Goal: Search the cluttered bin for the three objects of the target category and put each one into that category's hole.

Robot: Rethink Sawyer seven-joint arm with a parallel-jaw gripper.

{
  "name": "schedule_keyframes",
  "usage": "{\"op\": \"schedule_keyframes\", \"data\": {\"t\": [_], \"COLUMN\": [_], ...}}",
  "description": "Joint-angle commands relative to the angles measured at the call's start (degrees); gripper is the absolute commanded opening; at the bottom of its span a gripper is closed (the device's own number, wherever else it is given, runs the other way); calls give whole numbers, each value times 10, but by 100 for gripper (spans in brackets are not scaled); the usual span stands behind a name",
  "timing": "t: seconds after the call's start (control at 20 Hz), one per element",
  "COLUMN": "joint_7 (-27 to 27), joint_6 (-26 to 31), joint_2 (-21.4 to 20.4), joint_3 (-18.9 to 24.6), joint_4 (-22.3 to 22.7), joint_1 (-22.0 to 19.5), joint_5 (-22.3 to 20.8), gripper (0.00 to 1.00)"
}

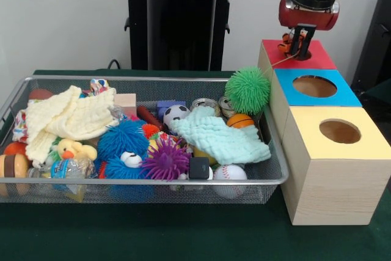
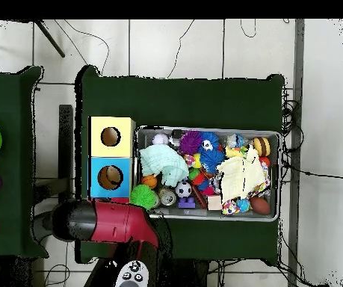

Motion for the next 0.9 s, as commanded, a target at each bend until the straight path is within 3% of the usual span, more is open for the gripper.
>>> {"op": "schedule_keyframes", "data": {"t": [0.05,0.9], "joint_7": [163,162], "joint_6": [7,-100], "joint_2": [19,80], "joint_3": [6,30], "joint_4": [45,58], "joint_1": [1,-7], "joint_5": [27,43], "gripper": [0,0]}}
